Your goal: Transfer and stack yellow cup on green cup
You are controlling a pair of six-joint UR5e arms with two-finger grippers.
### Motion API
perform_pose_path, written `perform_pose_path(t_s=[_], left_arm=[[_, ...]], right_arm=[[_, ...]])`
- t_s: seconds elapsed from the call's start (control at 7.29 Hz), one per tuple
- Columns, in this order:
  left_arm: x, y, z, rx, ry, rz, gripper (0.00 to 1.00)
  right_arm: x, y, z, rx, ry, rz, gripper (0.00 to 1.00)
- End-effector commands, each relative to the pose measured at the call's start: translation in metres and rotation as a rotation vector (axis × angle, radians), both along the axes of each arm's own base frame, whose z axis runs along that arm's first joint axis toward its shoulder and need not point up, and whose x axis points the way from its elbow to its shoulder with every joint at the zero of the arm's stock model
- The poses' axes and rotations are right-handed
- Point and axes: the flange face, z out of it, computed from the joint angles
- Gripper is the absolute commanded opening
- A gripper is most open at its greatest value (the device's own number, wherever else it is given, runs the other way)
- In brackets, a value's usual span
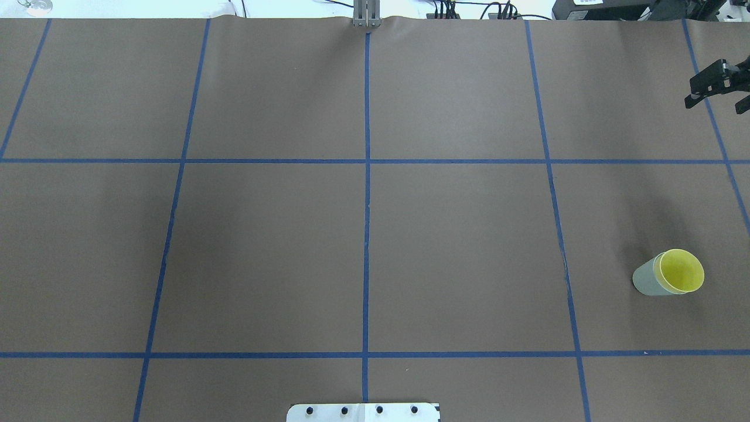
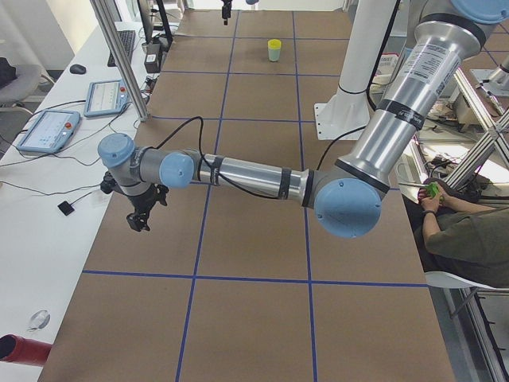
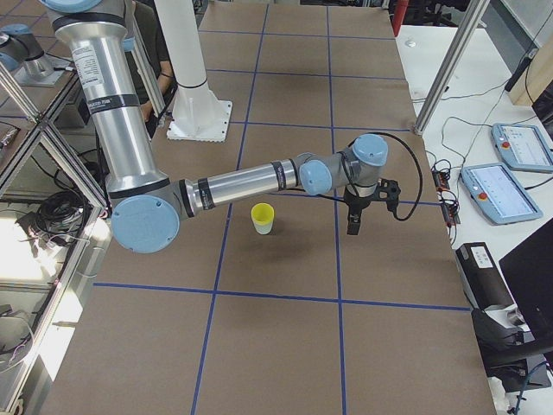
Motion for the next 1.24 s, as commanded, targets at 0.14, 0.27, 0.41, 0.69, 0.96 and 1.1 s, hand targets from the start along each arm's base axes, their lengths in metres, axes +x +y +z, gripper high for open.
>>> perform_pose_path(t_s=[0.14,0.27,0.41,0.69,0.96,1.1], left_arm=[[-0.030,0.049,0.071,-0.048,-0.003,0.006,1.00],[-0.029,0.062,0.074,-0.097,-0.003,-0.038,1.00],[-0.028,0.077,0.065,-0.157,-0.020,-0.121,1.00],[-0.032,0.108,0.075,-0.160,-0.049,-0.132,1.00],[-0.029,0.127,0.068,-0.162,-0.039,-0.144,1.00],[-0.026,0.126,0.064,-0.179,-0.037,-0.165,1.00]], right_arm=[[0.014,-0.006,0.020,0.001,-0.014,-0.033,1.00],[0.011,-0.006,0.030,-0.016,-0.012,-0.039,1.00],[0.010,-0.006,0.026,-0.008,-0.015,-0.042,1.00],[0.004,-0.002,0.025,-0.007,-0.014,-0.052,1.00],[-0.009,0.002,0.022,-0.002,-0.015,-0.074,1.00],[-0.006,0.007,0.004,0.027,-0.015,-0.063,1.00]])
